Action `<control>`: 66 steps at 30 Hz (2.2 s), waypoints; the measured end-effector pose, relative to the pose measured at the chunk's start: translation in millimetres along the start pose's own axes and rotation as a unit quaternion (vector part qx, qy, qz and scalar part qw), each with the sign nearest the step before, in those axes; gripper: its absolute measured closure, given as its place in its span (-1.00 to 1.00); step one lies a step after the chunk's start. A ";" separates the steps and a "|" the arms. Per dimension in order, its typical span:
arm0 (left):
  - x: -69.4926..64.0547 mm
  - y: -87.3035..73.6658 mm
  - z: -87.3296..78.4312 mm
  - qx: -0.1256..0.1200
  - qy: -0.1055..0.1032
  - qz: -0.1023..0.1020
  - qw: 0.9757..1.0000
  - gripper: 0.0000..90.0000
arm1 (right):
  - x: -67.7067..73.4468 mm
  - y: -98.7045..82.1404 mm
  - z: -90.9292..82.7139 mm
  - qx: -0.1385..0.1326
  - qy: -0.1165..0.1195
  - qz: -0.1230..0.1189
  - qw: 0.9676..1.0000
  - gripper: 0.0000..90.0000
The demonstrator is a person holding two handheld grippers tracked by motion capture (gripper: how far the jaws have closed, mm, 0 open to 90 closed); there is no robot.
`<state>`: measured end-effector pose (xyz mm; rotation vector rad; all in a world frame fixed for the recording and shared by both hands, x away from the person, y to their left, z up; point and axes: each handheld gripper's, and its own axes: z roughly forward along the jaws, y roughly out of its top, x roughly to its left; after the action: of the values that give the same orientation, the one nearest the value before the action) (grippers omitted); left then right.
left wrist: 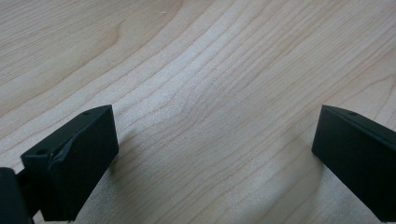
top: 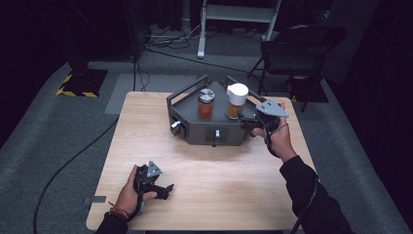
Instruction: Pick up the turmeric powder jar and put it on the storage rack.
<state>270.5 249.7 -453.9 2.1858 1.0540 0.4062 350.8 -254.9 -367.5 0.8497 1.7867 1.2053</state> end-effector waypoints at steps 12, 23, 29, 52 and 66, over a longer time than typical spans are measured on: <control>0.0 0.0 0.0 0.000 0.000 0.000 1.000 -0.99 | 7.8 -13.4 -18.7 -0.003 0.013 -0.050 0.999 -0.94; 0.0 0.0 0.0 0.000 0.000 0.000 1.000 -0.99 | 7.4 -31.6 -32.8 -0.011 0.041 -0.055 0.998 -0.94; 0.0 0.0 0.0 0.000 0.000 0.000 1.000 -0.99 | 10.0 -42.0 -39.6 -0.007 0.045 -0.063 0.997 -0.94; 0.0 0.1 0.0 0.000 0.000 0.000 1.000 -0.99 | 22.7 -79.1 -60.2 0.020 0.081 -0.087 0.993 -0.94; 0.0 0.1 0.0 0.000 0.000 0.000 1.000 -0.99 | 25.3 -95.0 -70.2 0.045 0.089 -0.098 0.990 -0.95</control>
<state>270.5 249.7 -453.8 2.1862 1.0540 0.4059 268.3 -292.0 -447.6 0.6145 2.0312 1.1073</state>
